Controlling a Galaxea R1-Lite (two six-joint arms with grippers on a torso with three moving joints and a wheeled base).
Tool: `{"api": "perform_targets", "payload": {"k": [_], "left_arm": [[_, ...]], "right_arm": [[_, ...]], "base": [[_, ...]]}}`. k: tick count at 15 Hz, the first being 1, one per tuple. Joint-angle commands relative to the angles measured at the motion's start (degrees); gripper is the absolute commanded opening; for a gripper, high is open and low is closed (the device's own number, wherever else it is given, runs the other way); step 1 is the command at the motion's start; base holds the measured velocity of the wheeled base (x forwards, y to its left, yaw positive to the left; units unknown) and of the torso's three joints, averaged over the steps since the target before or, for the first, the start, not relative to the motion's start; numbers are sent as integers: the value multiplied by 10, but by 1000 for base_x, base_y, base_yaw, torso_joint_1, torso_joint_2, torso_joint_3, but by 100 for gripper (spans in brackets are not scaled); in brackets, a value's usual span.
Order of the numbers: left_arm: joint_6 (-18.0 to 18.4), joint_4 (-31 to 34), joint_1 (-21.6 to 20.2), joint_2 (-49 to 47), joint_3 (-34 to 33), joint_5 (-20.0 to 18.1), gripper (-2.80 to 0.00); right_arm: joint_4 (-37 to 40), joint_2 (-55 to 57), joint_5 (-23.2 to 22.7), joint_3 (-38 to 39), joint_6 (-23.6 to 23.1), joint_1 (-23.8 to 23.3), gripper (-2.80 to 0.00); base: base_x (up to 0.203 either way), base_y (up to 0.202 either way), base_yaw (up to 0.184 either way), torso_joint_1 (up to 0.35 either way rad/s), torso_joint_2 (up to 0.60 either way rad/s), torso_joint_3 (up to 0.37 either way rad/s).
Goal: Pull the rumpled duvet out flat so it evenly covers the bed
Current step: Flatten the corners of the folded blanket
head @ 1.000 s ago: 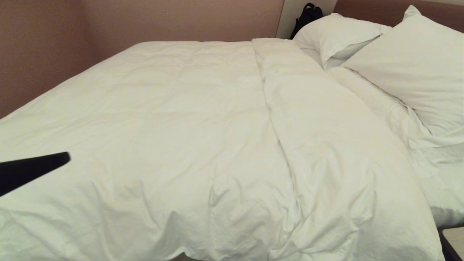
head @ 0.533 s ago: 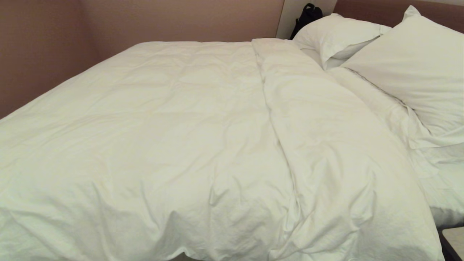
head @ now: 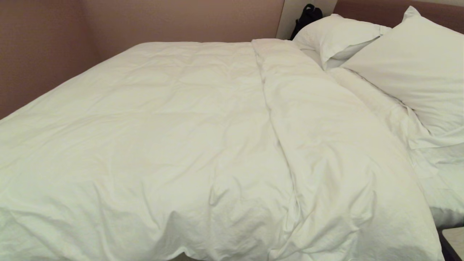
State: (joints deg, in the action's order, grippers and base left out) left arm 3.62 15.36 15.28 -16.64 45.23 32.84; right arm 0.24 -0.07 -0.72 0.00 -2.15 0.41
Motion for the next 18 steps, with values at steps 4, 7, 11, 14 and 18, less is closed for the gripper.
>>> {"api": "perform_targets", "payload": {"k": [4,7,11,14,18], "left_arm": [[-1,-6,-80,9,0,-27,-280],[-8,-16,-160,35,-44,-39,-280],[-14,-49,-162,82,-121,-79,-280],[-35,-49,-161,124,-154,-211,-280],[-74,-43,-159,149,-186,-350,-280]], "right_arm": [[0,1,-1,0,-1,0,-280],[0,1,-1,0,-1,0,-280],[0,1,-1,0,-1,0,-280],[0,1,-1,0,-1,0,-280],[0,1,-1,0,-1,0,-280]], "base": [[0,0,0,0,0,0],[0,0,0,0,0,0],[0,0,0,0,0,0],[0,0,0,0,0,0],[0,0,0,0,0,0]]}}
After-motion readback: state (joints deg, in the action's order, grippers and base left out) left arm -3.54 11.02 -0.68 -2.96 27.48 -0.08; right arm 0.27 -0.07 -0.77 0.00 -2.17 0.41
